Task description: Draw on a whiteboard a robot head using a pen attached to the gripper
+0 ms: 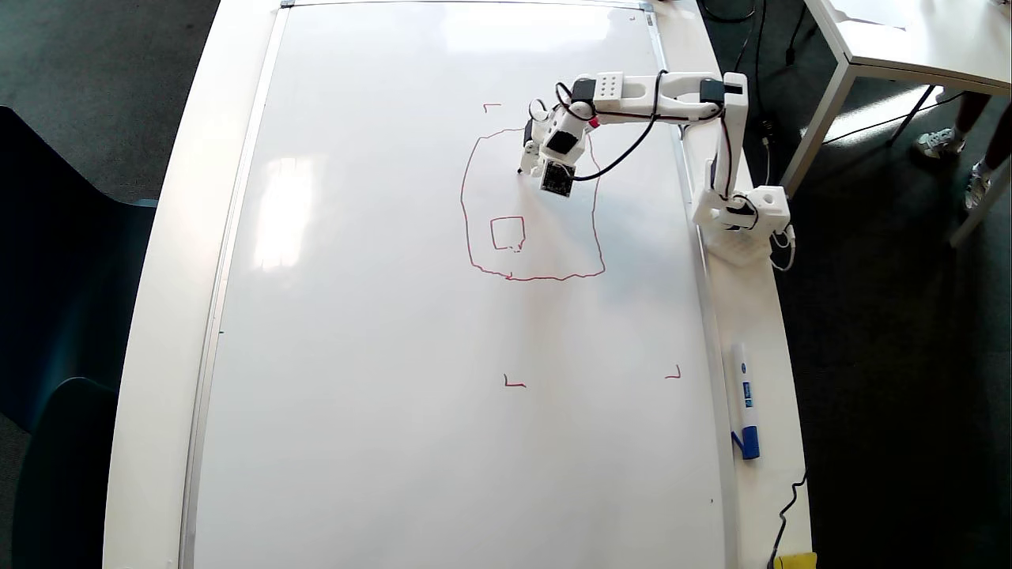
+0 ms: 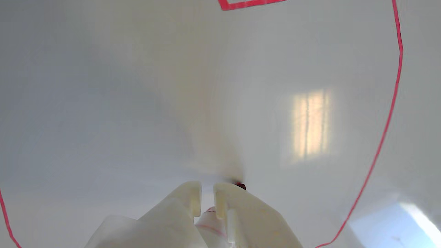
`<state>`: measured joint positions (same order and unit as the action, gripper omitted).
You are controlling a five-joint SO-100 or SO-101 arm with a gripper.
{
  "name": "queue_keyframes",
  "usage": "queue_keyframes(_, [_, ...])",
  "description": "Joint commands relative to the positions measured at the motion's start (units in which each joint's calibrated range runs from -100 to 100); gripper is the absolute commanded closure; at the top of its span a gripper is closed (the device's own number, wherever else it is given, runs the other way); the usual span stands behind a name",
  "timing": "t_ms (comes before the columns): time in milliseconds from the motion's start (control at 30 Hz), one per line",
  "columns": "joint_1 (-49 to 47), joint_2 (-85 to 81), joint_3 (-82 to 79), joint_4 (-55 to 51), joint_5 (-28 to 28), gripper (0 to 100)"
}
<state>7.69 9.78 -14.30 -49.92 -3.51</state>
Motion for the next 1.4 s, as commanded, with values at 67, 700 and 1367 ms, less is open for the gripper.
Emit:
queue_keyframes(67, [0.23, 0.74, 4.36, 0.65, -0.03, 99])
queue_keyframes(700, [-1.61, 3.59, 5.08, 2.04, -0.13, 99])
queue_keyframes(1367, [-1.61, 0.32, 1.18, 0.65, 0.08, 99])
